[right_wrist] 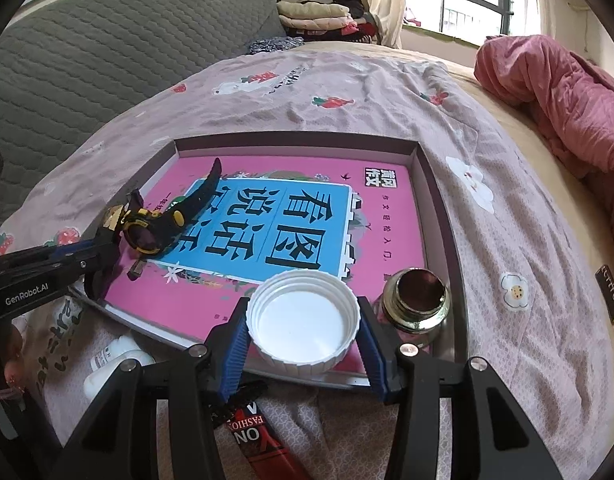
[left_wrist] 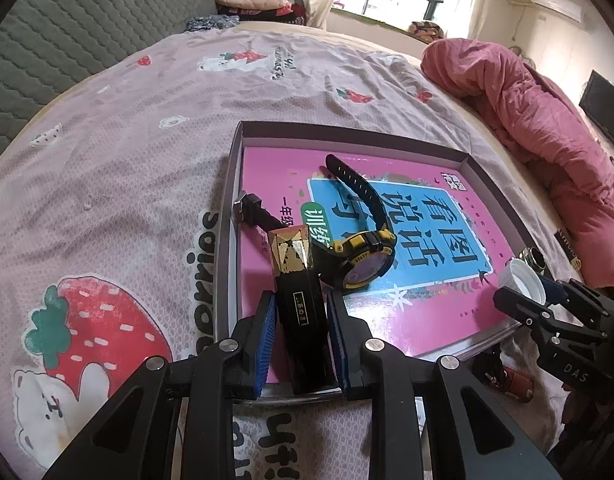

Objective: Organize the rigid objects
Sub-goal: 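Carry the knife into the tray with left gripper while right gripper carries the white cap there, then open both grippers to release the knife and white cap onto the book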

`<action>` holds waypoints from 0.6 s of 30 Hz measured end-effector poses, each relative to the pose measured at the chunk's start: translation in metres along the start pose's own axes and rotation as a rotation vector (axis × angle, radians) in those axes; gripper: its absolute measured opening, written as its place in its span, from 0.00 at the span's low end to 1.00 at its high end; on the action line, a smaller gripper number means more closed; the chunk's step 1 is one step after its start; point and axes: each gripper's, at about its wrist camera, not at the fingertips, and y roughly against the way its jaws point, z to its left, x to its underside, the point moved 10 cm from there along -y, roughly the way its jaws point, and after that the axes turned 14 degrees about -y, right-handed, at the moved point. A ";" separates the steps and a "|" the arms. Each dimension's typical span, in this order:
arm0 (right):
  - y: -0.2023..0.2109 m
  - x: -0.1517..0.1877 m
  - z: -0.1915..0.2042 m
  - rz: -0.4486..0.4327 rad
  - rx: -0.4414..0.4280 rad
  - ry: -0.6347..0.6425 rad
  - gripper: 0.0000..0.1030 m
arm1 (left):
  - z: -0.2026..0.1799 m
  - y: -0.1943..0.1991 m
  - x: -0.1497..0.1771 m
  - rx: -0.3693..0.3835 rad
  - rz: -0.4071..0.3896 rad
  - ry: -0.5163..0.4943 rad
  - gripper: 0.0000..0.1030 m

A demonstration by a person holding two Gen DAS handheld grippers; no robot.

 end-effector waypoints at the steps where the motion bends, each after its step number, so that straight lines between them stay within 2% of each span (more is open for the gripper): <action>1: 0.000 0.000 0.000 -0.001 0.000 -0.001 0.49 | 0.000 0.000 0.000 -0.001 0.000 -0.003 0.27; 13: 0.002 -0.001 -0.004 -0.012 -0.001 -0.014 0.51 | -0.002 0.001 0.001 -0.007 0.005 -0.016 0.27; 18: 0.008 -0.005 -0.002 -0.041 -0.011 -0.014 0.51 | -0.005 0.001 0.000 -0.002 0.004 -0.027 0.32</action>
